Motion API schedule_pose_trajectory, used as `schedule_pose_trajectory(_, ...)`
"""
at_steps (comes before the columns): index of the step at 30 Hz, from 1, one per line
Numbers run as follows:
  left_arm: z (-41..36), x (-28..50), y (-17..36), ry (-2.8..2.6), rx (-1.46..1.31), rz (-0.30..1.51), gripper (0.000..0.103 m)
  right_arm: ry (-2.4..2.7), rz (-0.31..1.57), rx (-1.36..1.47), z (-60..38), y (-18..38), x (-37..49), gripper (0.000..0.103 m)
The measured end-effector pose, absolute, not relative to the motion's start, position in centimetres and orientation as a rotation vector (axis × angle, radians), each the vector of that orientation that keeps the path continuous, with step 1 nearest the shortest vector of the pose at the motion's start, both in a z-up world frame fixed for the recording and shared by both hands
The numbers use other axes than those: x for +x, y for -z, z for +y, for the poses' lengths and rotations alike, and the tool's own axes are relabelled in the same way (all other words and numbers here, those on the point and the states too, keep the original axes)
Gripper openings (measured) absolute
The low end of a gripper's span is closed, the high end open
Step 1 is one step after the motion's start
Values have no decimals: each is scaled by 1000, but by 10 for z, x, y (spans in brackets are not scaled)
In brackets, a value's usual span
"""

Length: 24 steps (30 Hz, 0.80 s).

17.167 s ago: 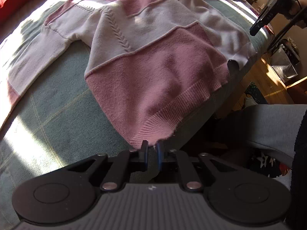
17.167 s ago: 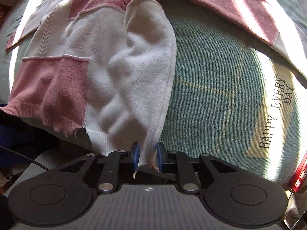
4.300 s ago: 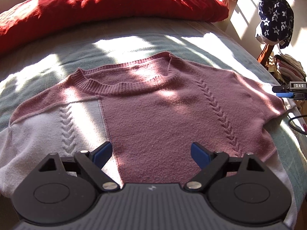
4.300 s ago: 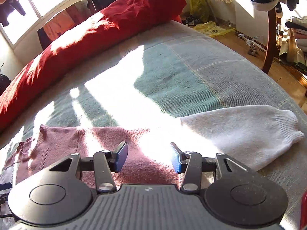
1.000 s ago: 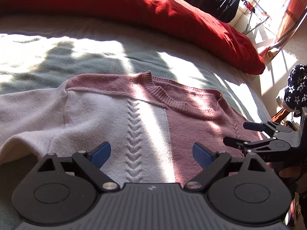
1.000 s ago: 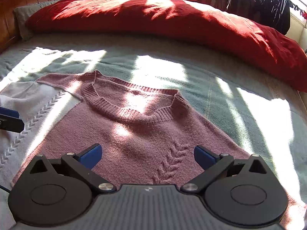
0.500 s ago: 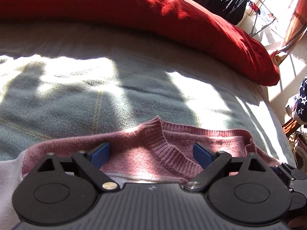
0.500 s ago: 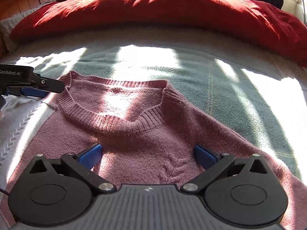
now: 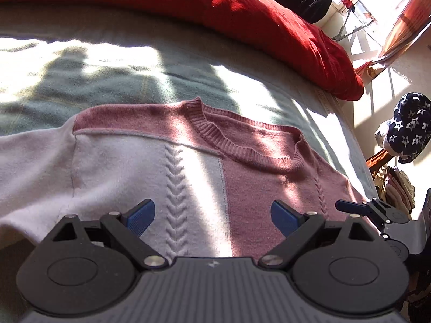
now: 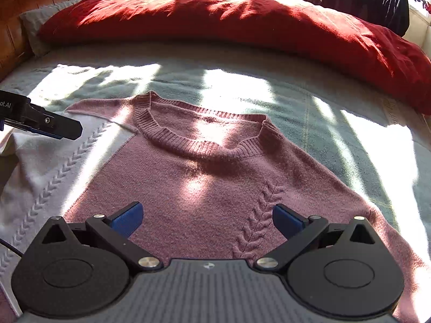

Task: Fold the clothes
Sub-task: 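Move the left tool to the pink cuff of the outstretched sleeve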

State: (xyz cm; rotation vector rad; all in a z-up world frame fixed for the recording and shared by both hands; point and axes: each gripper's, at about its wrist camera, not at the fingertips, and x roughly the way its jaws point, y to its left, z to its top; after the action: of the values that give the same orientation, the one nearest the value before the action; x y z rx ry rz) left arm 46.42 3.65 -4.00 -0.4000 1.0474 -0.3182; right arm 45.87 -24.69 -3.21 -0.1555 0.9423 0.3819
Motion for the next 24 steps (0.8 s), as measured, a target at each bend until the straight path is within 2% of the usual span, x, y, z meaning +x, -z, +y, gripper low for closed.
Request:
schedule_pose_trajectory(4, 41, 424, 61, 290, -449, 1020, 94, -399, 1046, -173, -238, 54, 431, 103)
schedule_pose_trajectory(6, 43, 420, 63, 295, -466, 990, 95, -380, 1031, -212, -233, 61, 422, 103)
schedule_pose_trajectory(8, 44, 421, 65, 305, -486, 984, 102, -365, 1044, -199, -232, 61, 424, 103)
schedule_pose_trajectory(15, 42, 431, 67, 340, -452, 1014, 102, -327, 1077, -191, -228, 62, 430, 103)
schedule_pose_trajectory(20, 48, 427, 51, 347, -451, 1039, 102, -307, 1084, -199, -225, 60, 429, 103)
schedule_pose_trajectory(24, 66, 418, 14, 373, -408, 979, 102, -288, 1105, -197, -224, 57, 428, 103)
